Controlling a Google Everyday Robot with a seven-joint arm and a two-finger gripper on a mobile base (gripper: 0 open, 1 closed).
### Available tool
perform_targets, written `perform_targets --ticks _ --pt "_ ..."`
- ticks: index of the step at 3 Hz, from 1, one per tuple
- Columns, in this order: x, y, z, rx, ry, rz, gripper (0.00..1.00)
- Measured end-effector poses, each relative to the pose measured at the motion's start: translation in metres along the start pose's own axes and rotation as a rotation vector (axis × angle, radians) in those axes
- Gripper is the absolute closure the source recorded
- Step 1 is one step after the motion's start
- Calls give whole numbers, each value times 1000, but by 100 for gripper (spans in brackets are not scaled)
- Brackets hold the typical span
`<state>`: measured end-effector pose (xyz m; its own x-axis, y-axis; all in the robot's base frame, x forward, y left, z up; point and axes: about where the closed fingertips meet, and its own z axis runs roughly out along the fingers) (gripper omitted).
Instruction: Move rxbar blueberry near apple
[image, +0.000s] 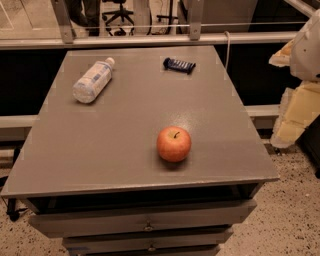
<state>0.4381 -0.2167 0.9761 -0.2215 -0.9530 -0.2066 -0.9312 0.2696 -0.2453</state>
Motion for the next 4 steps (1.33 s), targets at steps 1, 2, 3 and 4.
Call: perform_targets --ticks 1,2,3,4 --pt "0 0 0 0 0 0 0" --pt "-4 -8 7 19 -17 4 0" --pt "-15 -34 30 52 -76 10 0" --pt "-25 -82 61 103 -157 50 0"
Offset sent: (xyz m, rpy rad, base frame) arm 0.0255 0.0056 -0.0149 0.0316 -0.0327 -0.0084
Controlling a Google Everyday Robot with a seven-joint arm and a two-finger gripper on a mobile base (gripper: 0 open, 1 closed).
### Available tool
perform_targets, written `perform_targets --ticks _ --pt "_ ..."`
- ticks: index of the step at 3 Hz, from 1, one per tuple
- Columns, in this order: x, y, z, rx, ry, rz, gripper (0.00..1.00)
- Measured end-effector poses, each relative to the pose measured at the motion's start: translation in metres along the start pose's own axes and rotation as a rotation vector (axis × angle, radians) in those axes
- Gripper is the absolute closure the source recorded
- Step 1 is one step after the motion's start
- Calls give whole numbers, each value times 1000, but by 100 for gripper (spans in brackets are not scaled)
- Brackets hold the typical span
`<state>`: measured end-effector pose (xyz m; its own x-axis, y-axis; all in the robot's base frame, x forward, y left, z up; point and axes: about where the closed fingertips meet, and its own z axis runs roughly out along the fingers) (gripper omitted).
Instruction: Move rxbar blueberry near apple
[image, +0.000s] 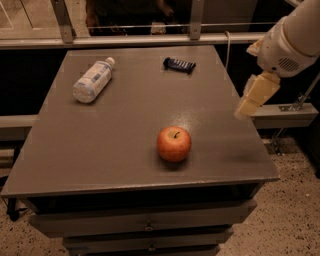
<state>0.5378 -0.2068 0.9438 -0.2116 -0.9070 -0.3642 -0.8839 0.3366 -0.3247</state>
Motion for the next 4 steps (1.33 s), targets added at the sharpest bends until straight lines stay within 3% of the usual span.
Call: perform_targets --ticks 1,3,4 --pt "-2 -46 34 36 -113 88 0" --pt "-22 -113 111 6 -374 275 0" --pt "-22 -113 110 5 -373 274 0"
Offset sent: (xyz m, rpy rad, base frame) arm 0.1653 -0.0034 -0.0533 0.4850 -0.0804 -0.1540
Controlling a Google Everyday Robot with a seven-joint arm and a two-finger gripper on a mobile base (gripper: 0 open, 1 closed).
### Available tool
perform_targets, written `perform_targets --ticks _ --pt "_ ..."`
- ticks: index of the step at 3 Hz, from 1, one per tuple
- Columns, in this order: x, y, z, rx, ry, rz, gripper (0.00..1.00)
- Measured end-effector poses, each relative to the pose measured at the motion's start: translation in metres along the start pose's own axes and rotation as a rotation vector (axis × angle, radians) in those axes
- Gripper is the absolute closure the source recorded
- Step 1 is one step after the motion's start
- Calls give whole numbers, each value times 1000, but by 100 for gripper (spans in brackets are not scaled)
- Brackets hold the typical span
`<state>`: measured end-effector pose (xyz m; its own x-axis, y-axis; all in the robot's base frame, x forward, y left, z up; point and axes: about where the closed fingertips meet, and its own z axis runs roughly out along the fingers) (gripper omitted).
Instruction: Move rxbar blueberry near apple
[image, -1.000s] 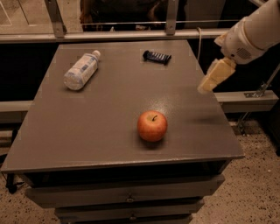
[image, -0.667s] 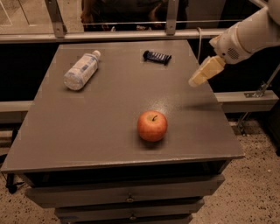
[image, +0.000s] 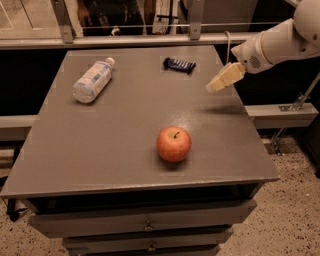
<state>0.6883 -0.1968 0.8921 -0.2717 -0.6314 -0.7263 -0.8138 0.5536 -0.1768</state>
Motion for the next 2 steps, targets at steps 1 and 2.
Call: perform_targets --ticks 1,2 --pt "-5 4 8 -2 -49 7 0" --pt "-22 3 30 -11 -128 15 0"
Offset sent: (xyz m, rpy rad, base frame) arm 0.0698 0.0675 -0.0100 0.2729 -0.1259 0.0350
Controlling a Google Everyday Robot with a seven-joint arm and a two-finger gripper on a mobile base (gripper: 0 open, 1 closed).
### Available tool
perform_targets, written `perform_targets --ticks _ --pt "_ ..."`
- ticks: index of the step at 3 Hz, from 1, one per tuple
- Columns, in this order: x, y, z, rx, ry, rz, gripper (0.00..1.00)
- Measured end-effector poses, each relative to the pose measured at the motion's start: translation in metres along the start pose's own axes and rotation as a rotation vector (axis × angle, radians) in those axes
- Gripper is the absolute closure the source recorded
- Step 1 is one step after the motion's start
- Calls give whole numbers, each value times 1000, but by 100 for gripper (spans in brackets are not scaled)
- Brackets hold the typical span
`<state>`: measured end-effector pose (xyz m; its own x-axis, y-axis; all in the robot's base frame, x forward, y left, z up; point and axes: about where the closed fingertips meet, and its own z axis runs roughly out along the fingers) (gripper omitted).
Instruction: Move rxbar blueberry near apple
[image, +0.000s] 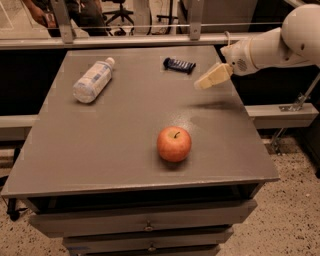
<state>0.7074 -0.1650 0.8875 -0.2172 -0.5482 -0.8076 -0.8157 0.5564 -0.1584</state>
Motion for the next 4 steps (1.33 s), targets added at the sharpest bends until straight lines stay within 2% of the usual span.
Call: perform_targets --ticks 1,2,3,4 --pt "-21 -12 42 -31 -87 15 0" --pt "-35 -24 76 -51 -129 41 0" --pt "-32 -42 93 -24 -132 71 0" --pt "-20 -62 97 21 -119 99 0"
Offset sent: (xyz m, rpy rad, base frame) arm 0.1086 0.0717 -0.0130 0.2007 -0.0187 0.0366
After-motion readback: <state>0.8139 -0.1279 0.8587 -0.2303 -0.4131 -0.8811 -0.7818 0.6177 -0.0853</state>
